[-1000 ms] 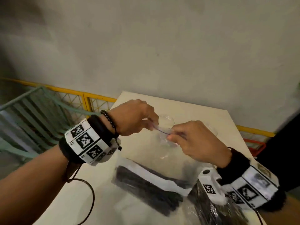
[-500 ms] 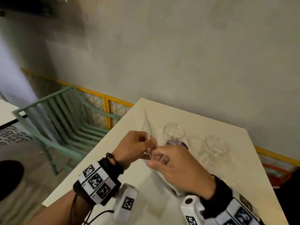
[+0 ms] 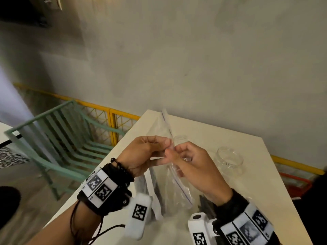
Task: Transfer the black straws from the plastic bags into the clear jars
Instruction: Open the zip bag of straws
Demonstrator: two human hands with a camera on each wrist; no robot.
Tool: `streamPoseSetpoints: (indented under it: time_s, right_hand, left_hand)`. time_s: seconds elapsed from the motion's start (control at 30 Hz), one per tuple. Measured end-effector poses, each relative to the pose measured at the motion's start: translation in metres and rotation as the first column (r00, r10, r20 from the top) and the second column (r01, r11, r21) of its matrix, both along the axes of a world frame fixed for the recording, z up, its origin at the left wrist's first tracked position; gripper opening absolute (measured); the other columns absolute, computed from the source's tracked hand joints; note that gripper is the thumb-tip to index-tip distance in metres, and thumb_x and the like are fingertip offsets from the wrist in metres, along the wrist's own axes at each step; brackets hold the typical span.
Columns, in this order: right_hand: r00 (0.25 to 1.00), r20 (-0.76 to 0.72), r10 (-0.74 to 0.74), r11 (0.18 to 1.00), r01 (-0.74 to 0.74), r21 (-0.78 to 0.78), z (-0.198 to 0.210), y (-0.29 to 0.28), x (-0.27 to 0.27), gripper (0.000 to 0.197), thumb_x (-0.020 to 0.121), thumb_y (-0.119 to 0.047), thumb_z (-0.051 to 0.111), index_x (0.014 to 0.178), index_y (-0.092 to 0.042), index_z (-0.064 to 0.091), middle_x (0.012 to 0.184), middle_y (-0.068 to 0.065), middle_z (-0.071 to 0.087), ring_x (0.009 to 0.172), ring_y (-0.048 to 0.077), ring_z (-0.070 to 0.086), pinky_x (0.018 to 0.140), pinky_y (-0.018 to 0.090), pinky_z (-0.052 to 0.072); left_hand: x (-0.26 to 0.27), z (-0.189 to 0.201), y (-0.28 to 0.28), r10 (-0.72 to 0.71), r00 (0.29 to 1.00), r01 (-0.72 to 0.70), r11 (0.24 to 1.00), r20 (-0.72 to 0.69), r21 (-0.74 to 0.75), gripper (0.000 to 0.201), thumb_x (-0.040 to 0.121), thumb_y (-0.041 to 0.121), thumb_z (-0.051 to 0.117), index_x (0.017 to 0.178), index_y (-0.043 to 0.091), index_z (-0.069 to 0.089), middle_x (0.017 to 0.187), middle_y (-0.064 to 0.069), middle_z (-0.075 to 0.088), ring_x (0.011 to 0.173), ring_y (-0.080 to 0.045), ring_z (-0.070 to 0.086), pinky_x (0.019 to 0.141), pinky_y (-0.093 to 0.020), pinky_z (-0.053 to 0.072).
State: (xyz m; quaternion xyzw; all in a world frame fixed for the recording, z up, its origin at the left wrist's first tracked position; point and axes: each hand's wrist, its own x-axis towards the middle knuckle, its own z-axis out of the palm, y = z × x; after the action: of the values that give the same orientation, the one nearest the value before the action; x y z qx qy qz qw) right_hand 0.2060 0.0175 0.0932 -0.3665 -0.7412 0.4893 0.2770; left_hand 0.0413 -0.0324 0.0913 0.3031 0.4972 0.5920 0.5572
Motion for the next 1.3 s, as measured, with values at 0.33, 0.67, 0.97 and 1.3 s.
streamPoseSetpoints:
  time_s: [0.33, 0.67, 0.97, 1.3]
  right_hand:
    - [0.995, -0.091, 0.03, 0.963, -0.053, -0.265, -0.001, 0.013, 0.01, 0.027, 0.097, -0.022, 0.059, 0.093, 0.001, 0.074, 0.08, 0.021, 0.075, 0.065, 0.02, 0.071, 0.059, 0.027, 0.058]
    - [0.952, -0.251, -0.178, 0.852, 0.022, -0.523, -0.013, 0.011, 0.008, 0.028, 0.096, -0.017, 0.056, 0.08, 0.003, 0.067, 0.08, 0.025, 0.064, 0.069, 0.031, 0.064, 0.057, 0.029, 0.055]
    - [0.984, 0.122, -0.131, 0.97, 0.102, 0.219, -0.012, 0.022, 0.017, 0.024, 0.092, -0.018, 0.062, 0.07, -0.011, 0.069, 0.064, 0.005, 0.071, 0.055, 0.013, 0.071, 0.062, 0.033, 0.061]
    - [0.813, 0.524, -0.253, 0.915, 0.025, 0.402, 0.019, 0.059, 0.054, 0.013, 0.09, -0.024, 0.057, 0.082, -0.033, 0.063, 0.071, -0.003, 0.068, 0.074, 0.022, 0.066, 0.068, 0.035, 0.056]
  left_hand:
    - [0.008, -0.014, 0.006, -0.055, 0.98, 0.063, 0.997, -0.189, 0.036, 0.016, 0.096, -0.001, 0.06, 0.089, 0.003, 0.074, 0.079, -0.013, 0.073, 0.065, -0.017, 0.071, 0.061, -0.027, 0.06]
    - [0.022, -0.028, 0.008, 0.054, 0.997, -0.048, 0.995, -0.059, 0.087, 0.028, 0.102, -0.003, 0.049, 0.077, 0.004, 0.061, 0.067, -0.012, 0.06, 0.067, -0.025, 0.064, 0.062, -0.031, 0.056]
    - [0.014, -0.008, 0.005, 0.145, 0.792, -0.096, 0.989, -0.593, 0.113, 0.026, 0.092, 0.017, 0.074, 0.073, 0.008, 0.058, 0.055, -0.004, 0.06, 0.048, -0.02, 0.065, 0.069, -0.058, 0.062]
    - [-0.037, 0.028, 0.001, -0.094, 0.209, 0.051, 0.995, -0.973, -0.085, 0.026, 0.089, 0.007, 0.067, 0.082, 0.028, 0.053, 0.058, 0.006, 0.059, 0.052, -0.005, 0.064, 0.053, -0.023, 0.05]
